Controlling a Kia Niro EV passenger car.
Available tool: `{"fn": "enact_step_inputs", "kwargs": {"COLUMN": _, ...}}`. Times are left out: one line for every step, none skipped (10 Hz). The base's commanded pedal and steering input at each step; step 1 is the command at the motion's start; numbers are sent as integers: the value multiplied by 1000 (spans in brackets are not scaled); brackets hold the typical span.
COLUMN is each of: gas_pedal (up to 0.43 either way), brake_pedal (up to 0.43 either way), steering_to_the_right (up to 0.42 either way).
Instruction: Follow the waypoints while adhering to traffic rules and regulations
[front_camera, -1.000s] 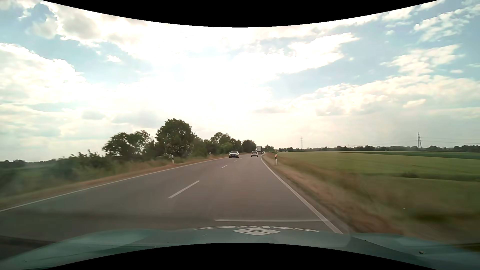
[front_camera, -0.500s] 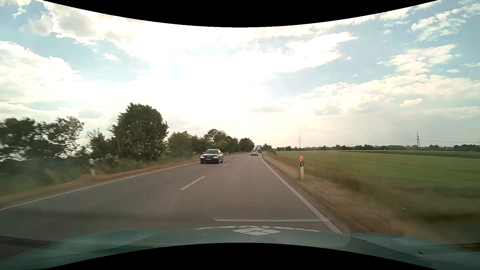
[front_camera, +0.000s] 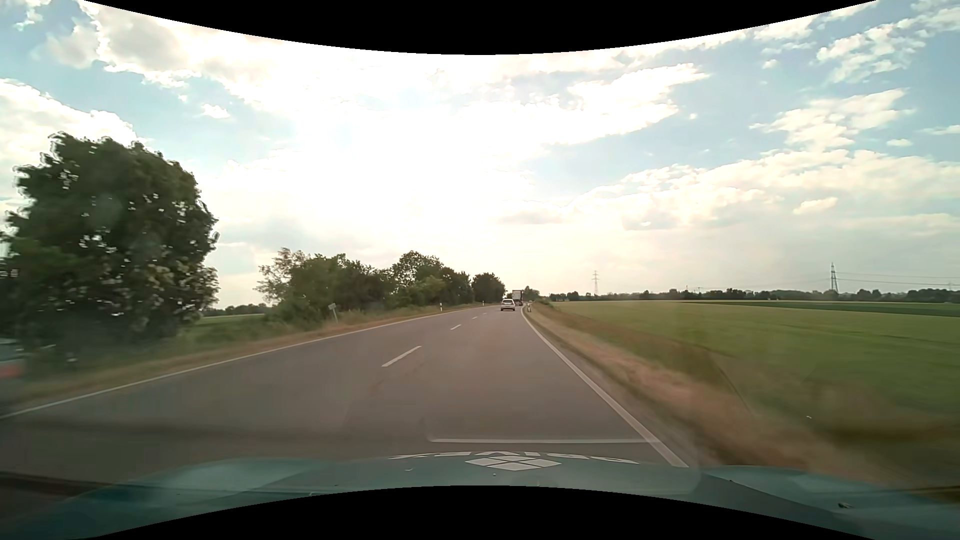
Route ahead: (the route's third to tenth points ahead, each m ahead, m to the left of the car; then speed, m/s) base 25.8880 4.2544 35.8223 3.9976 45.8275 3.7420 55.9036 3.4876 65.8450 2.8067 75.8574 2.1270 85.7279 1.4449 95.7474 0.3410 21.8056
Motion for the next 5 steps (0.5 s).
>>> {"fn": "enact_step_inputs", "kwargs": {"gas_pedal": 260, "brake_pedal": 0, "steering_to_the_right": 4}}
{"fn": "enact_step_inputs", "kwargs": {"gas_pedal": 260, "brake_pedal": 0, "steering_to_the_right": 4}}
{"fn": "enact_step_inputs", "kwargs": {"gas_pedal": 260, "brake_pedal": 0, "steering_to_the_right": 4}}
{"fn": "enact_step_inputs", "kwargs": {"gas_pedal": 260, "brake_pedal": 0, "steering_to_the_right": 4}}
{"fn": "enact_step_inputs", "kwargs": {"gas_pedal": 260, "brake_pedal": 0, "steering_to_the_right": 4}}
